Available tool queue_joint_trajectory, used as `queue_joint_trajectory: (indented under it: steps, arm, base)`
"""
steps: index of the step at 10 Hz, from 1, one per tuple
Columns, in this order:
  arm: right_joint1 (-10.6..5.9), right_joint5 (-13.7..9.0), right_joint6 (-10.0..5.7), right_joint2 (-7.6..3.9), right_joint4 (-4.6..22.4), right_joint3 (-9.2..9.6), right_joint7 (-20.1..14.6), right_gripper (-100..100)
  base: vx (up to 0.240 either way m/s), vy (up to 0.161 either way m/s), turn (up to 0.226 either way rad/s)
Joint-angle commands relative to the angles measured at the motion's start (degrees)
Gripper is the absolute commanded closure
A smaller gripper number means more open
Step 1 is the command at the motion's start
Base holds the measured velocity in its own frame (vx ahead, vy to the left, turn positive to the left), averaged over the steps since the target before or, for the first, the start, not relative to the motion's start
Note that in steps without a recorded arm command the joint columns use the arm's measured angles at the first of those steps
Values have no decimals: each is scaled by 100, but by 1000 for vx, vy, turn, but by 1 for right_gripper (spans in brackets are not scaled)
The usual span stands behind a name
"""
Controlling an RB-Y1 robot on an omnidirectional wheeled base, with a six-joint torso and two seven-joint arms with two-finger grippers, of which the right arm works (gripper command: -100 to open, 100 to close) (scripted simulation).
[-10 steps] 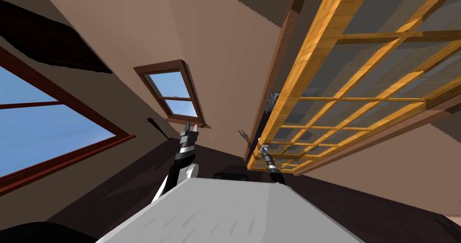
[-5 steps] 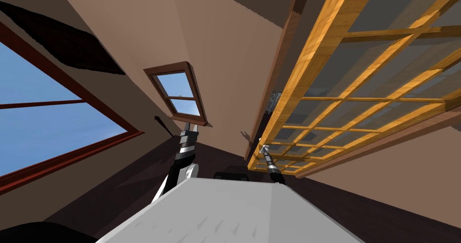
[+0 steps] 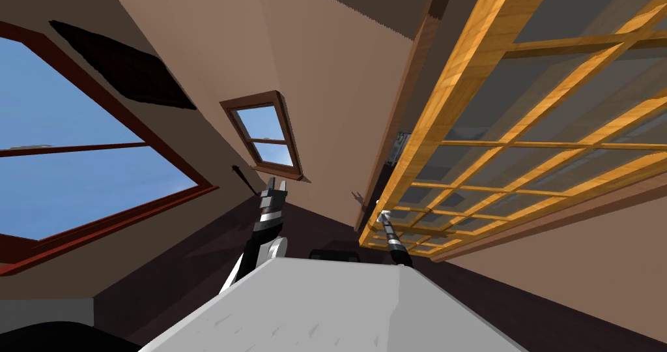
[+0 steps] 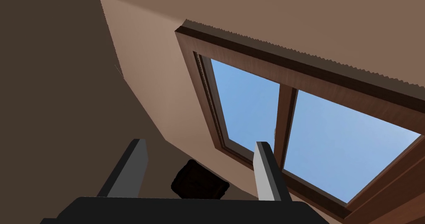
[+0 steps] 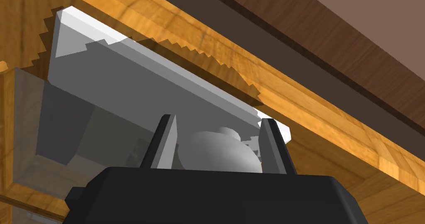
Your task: Pull the door open
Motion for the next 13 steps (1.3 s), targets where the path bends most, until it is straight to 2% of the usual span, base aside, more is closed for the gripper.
queue_joint_trajectory:
  steps: [1, 4, 5, 9, 12, 13]
  arm:
    - [-4, -43, -11, 7, -4, 15, -224, 100]
    - [-7, -191, -7, -1, -5, 38, -681, 100]
    - [-7, -191, -7, -1, -5, 38, -697, 100]
    - [-13, -414, -1, -14, -8, 74, -1366, 100]
    - [-16, -490, 1, -18, -9, 86, -1645, 100]
    - [-18, -566, 3, -22, -10, 98, -1882, 100]
  base:
    - [-44, -22, 48]
    - [-36, -17, 66]
    - [-27, -12, 44]
    - [-41, -20, 84]
    - [-33, -15, 60]
    - [-37, -15, 78]
